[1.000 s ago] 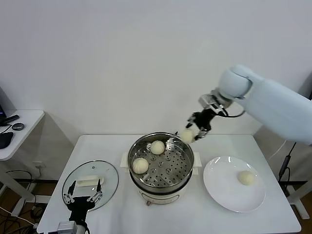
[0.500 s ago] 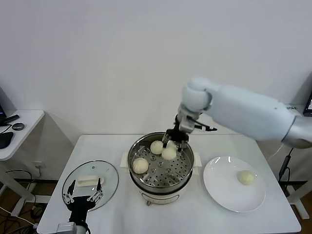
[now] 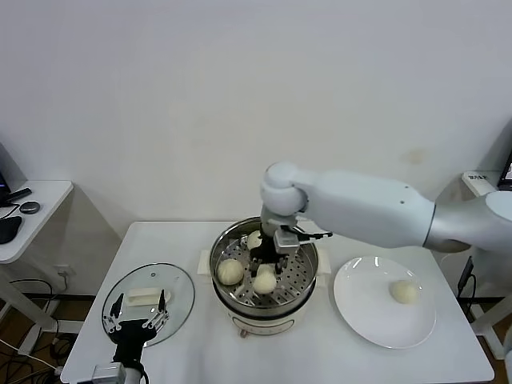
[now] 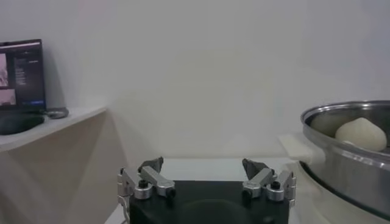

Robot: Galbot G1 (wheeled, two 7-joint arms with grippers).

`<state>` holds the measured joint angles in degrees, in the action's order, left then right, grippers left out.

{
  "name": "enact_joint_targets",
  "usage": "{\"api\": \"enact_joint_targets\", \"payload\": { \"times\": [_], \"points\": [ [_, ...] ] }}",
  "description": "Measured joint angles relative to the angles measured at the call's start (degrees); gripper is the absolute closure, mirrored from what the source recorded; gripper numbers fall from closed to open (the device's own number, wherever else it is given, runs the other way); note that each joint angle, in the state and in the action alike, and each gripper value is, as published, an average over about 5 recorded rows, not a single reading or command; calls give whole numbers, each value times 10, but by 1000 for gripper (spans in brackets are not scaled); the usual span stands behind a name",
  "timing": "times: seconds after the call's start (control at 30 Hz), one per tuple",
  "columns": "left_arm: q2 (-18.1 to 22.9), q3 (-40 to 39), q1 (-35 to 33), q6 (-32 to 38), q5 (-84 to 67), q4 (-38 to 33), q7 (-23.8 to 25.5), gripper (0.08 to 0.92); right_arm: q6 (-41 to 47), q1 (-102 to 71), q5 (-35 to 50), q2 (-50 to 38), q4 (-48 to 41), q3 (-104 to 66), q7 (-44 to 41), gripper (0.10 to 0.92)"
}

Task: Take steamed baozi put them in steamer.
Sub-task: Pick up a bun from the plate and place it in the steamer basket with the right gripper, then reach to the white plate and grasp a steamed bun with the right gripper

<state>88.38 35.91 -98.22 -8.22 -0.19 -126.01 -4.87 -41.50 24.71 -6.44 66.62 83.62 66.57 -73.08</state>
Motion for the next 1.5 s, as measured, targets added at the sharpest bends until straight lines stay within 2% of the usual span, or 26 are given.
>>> {"api": "enact_joint_targets", "payload": {
  "times": [0.33, 0.43, 0.7, 0.8, 0.97, 1.17, 1.33, 1.5],
  "points": [
    [-1, -1, 7, -1, -1, 7, 1, 177, -9, -13, -20, 12, 0, 10, 5, 496],
    [-1, -1, 10, -2, -1, 10, 2, 177, -6, -15, -25, 14, 0, 12, 13, 454],
    [-4, 0, 17, -4, -1, 13, 6, 177, 10, -4, -26, 8, 3, 4, 32, 239],
    [-6, -1, 17, -5, -1, 13, 7, 177, 17, 5, -24, 0, 3, -6, 33, 208],
    [-8, -5, 16, -6, -1, 12, 11, 177, 42, 27, -4, -27, -1, -29, 31, 203],
    [-15, -4, 10, -8, -4, 7, 13, 177, 138, 53, 69, -93, 0, -56, 25, 203],
    [-21, -2, 7, -11, -12, 6, 14, 177, 280, 58, 130, -172, 2, -83, 24, 203],
    [-26, -1, 3, -13, -21, 2, 16, 177, 412, 41, 154, -252, -5, -112, 20, 203]
  ]
}}
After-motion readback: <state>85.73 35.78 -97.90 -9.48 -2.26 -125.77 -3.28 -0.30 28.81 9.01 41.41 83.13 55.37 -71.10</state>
